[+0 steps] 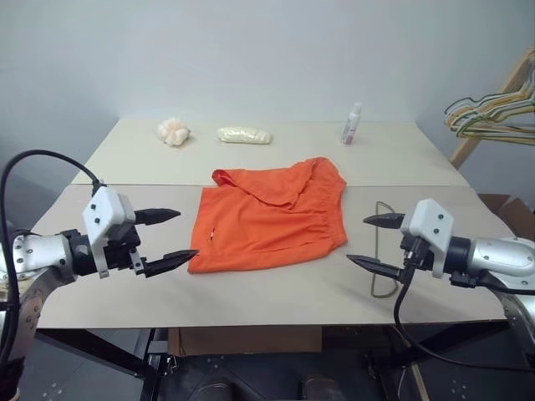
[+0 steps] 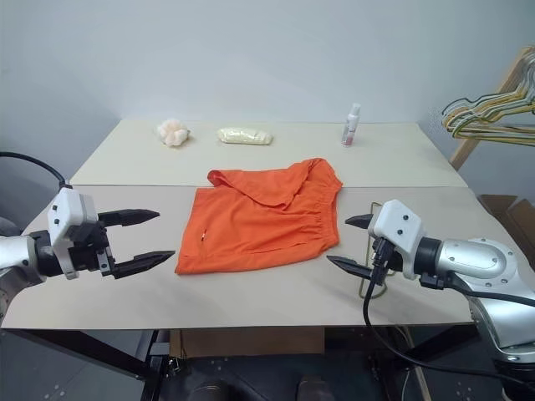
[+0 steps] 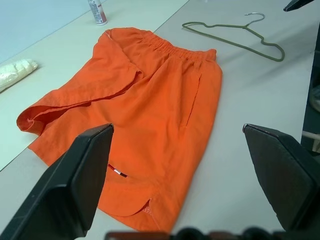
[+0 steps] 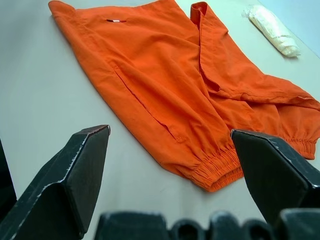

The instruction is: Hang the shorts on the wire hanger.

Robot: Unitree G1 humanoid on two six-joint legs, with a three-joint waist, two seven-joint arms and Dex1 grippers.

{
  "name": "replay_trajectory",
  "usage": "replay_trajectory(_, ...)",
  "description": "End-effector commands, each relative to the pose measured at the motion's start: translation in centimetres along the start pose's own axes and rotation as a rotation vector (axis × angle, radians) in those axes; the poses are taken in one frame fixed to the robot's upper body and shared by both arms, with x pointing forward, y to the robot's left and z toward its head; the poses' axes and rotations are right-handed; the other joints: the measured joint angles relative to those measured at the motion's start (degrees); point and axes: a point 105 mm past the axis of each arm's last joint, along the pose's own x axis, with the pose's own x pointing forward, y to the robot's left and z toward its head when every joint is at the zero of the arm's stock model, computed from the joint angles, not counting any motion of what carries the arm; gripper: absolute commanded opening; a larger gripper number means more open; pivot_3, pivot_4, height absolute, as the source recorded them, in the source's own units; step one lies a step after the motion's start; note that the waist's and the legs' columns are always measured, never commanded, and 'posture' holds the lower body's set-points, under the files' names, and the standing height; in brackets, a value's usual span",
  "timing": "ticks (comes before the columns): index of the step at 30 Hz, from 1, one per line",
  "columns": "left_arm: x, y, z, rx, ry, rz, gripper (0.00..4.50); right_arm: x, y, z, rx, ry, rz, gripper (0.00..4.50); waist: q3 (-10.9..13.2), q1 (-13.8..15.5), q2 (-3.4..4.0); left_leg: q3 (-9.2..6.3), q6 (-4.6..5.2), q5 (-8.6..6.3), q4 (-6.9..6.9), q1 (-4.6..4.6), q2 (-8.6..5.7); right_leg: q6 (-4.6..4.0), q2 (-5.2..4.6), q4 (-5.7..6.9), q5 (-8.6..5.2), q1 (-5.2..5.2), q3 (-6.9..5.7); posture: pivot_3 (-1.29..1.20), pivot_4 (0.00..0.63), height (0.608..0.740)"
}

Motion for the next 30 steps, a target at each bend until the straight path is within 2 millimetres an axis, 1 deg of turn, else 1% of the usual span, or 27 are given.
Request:
replay_trajectory(1,-0.2,0.1,1.0,0.027,-0.034,0.003,4.50,-0.5,-0.5,1.2,-0.052,-0.027,-0.022,4.48,0.00,0.00,0.00,0.00,0.00,0.00,0.00,0.00,0.00,0.00,0.00,0.00,0.00,0.00,0.00,-0.04,0.000,0.740)
replay_trajectory(11,0.0,-0.2,0.9,0.030,-0.017,-0.009,4.50,-0.3,-0.7,1.1,-0.073,-0.017,-0.026,4.48,0.00,0.02,0.00,0.00,0.00,0.00,0.00,0.00,0.00,0.00,0.00,0.00,0.00,0.00,0.00,-0.04,0.000,0.740)
replay_trajectory(13,0.1,-0.5,0.9,0.030,-0.017,-0.021,4.50,0.0,-0.9,0.5,-0.146,0.028,-0.037,4.48,0.00,-0.01,0.00,0.00,0.00,0.00,0.00,0.00,0.00,0.00,0.00,0.00,0.00,0.00,0.00,-0.04,0.000,0.740)
replay_trajectory(17,0.3,-0.8,1.1,0.036,-0.019,-0.042,4.50,0.7,-1.4,-2.4,-0.408,0.220,-0.044,4.48,0.00,-0.09,0.00,0.03,0.00,0.00,0.00,0.00,-0.01,0.00,0.00,0.00,0.00,-0.01,0.00,-0.06,0.000,0.740)
replay_trajectory(20,0.4,-0.8,0.9,0.035,-0.015,-0.047,4.50,1.1,-1.0,-3.5,-0.491,0.266,-0.002,4.48,0.00,-0.17,0.00,0.11,-0.01,0.01,0.00,-0.02,-0.01,0.00,0.00,0.00,0.00,-0.04,0.00,-0.07,0.000,0.740)
replay_trajectory(22,0.6,-0.8,0.9,0.035,-0.017,-0.056,4.50,1.8,-1.0,-4.0,-0.539,0.280,0.011,4.48,0.00,-0.24,0.00,0.13,-0.02,0.01,0.00,-0.02,0.00,0.00,0.00,0.01,-0.01,-0.05,0.01,-0.08,0.000,0.740)
replay_trajectory(24,1.0,-0.8,0.9,0.038,-0.023,-0.067,4.50,2.9,-1.5,-4.6,-0.576,0.301,0.007,4.48,0.00,-0.62,0.00,0.15,-0.04,0.02,0.01,0.03,0.00,-0.01,0.00,0.02,0.00,-0.02,0.01,-0.10,0.000,0.740)
replay_trajectory(27,1.6,-0.7,0.9,0.046,-0.031,-0.083,4.50,5.3,-2.6,-6.1,-0.684,0.349,-0.005,4.48,-0.01,-1.66,0.00,0.20,-0.07,0.04,0.00,0.17,0.01,-0.04,0.02,0.03,0.02,0.08,0.03,-0.10,0.000,0.740)
replay_trajectory(28,1.6,-0.7,0.9,0.046,-0.032,-0.084,4.50,5.9,-2.8,-6.3,-0.704,0.355,-0.003,4.48,0.00,-1.73,0.00,0.20,-0.07,0.04,-0.01,0.16,0.00,-0.04,0.02,0.03,0.02,0.06,0.04,-0.10,0.000,0.740)
replay_trajectory(30,1.8,-0.5,0.9,0.052,-0.036,-0.082,4.50,7.7,-3.4,-6.9,-0.739,0.371,-0.013,4.48,0.00,-2.20,0.00,0.14,-0.11,0.07,-0.05,0.07,0.01,-0.07,0.03,0.02,-0.01,-0.04,0.04,-0.10,0.000,0.740)
